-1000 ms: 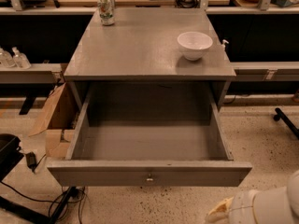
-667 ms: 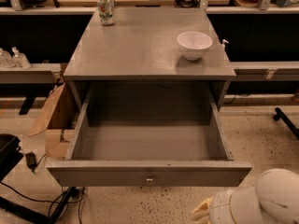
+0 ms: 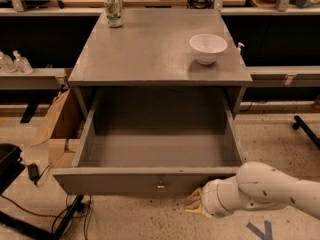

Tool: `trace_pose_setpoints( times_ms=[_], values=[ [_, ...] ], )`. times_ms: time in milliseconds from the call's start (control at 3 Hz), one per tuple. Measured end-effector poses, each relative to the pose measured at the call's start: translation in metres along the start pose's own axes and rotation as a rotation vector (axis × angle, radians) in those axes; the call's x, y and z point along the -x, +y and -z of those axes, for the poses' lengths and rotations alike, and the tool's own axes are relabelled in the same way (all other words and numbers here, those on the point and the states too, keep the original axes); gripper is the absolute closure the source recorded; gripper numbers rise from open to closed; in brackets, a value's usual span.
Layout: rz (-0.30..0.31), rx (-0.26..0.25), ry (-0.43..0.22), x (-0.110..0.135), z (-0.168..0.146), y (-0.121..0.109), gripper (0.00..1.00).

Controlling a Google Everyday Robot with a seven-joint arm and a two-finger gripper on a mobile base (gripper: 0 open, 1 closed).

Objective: Close top drawer

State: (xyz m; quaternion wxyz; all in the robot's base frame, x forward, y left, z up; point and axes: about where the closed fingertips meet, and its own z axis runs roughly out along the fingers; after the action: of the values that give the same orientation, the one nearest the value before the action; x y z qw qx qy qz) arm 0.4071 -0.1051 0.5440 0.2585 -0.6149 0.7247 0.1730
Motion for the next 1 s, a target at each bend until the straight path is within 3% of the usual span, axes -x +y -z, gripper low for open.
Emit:
trace_pose_setpoints(
  times_ms=[333,667,1000],
  values=[
    [0.001,0.000,-0.001,0.000,-0.001,-0.001,1.00],
    [0.033,-0.044,0.002,0.008,0.003,-0.058,1.00],
    [0.033,-0.044,0.002,0.007,0.004,-0.056,1.00]
  ],
)
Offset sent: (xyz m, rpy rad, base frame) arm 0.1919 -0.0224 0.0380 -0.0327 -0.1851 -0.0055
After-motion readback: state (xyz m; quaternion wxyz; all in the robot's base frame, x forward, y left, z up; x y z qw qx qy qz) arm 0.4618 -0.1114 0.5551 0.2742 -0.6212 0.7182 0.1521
